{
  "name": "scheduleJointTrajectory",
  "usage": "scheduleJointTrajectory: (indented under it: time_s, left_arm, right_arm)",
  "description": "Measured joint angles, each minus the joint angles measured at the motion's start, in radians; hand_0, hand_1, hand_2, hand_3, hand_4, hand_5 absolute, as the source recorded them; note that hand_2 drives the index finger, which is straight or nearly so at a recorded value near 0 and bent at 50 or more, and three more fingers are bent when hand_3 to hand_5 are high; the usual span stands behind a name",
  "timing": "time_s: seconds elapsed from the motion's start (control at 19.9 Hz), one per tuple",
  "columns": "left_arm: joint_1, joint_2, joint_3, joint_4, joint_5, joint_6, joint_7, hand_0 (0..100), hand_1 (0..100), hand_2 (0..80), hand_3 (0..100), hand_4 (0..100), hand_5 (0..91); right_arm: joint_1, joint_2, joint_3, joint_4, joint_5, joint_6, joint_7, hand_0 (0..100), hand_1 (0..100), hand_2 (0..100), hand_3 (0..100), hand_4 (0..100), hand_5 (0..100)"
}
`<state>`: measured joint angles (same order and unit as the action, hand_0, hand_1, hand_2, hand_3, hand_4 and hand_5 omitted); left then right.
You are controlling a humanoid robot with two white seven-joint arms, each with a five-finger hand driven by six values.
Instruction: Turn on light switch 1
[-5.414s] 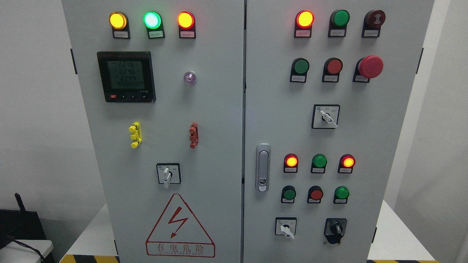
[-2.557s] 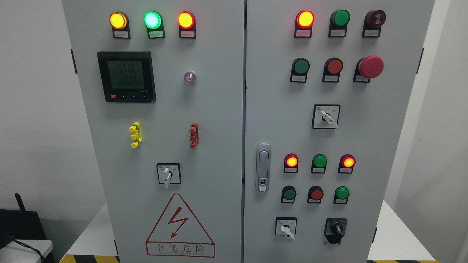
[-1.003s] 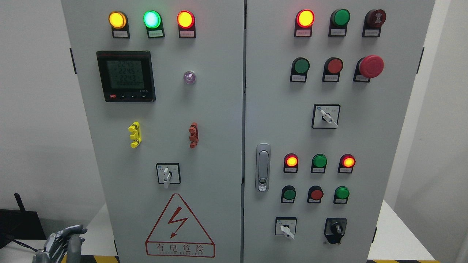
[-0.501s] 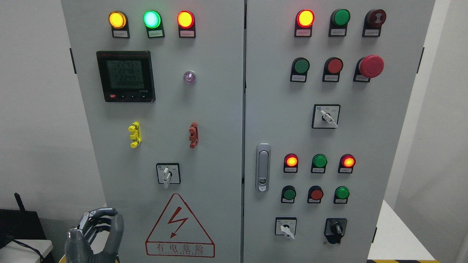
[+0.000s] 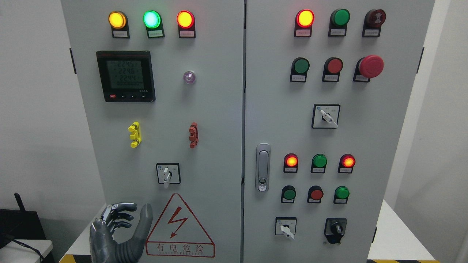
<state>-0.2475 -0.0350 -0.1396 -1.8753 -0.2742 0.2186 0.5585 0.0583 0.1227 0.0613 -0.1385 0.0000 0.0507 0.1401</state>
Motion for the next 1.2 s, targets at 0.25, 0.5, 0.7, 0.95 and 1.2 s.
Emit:
scheduleJointTrajectory:
  time_s: [0.25,0.5,0.7,0.95,1.2]
  left_arm:
    - [-0.036,-0.02,-0.041,0.0,-0.015,0.084,0.043,8,51,52.3,62,68,62.2]
    - [-0.066,-0.034,-0.074,0.006,-0.021,0.138,0.081,10,51,52.4,62,68,62.0]
    - [-0.089,-0.042,-0.091,0.011,-0.022,0.178,0.114,10,52,52.3,62,68,61.8]
    - [-0.114,-0.05,-0.104,0.021,-0.018,0.204,0.134,11,53,52.3,62,68,61.8]
    - [-0.135,-0.055,-0.113,0.036,-0.015,0.232,0.146,11,53,52.3,63,68,61.8]
  right_arm:
    - [0.0,0.0,0.0,0.0,0.0,0.0,0.001,12,39,0,0,0,0]
    - [0.0,0.0,0.0,0.0,0.0,0.0,-0.001,12,39,0,0,0,0]
    - [0.0,0.0,0.0,0.0,0.0,0.0,-0.002,12,39,0,0,0,0]
    - [0.0,0.0,0.0,0.0,0.0,0.0,-0.003,12,39,0,0,0,0]
    - [0.0,0.0,0.0,0.0,0.0,0.0,-0.003,12,39,0,0,0,0]
